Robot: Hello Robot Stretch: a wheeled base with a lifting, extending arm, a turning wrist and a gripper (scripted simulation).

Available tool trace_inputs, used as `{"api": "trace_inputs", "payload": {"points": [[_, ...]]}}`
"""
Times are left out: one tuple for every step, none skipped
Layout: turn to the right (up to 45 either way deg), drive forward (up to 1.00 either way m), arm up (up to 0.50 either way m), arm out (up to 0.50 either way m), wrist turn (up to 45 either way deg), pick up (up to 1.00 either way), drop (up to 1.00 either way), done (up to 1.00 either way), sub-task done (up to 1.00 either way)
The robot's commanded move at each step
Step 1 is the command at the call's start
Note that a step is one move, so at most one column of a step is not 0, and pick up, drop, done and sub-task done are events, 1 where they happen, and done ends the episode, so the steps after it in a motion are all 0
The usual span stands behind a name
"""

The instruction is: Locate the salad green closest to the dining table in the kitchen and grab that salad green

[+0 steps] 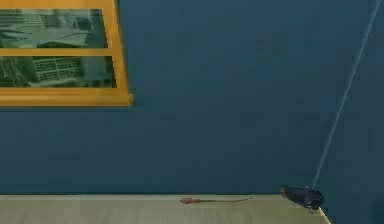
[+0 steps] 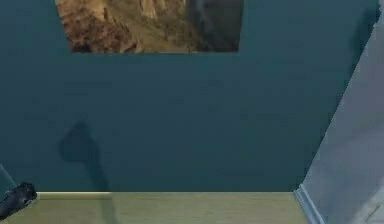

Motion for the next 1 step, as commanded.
{"api": "trace_inputs", "payload": {"points": [[-45.0,0.00,0.00,0.00,0.0,0.00,0.00,0.00,0.00]]}}
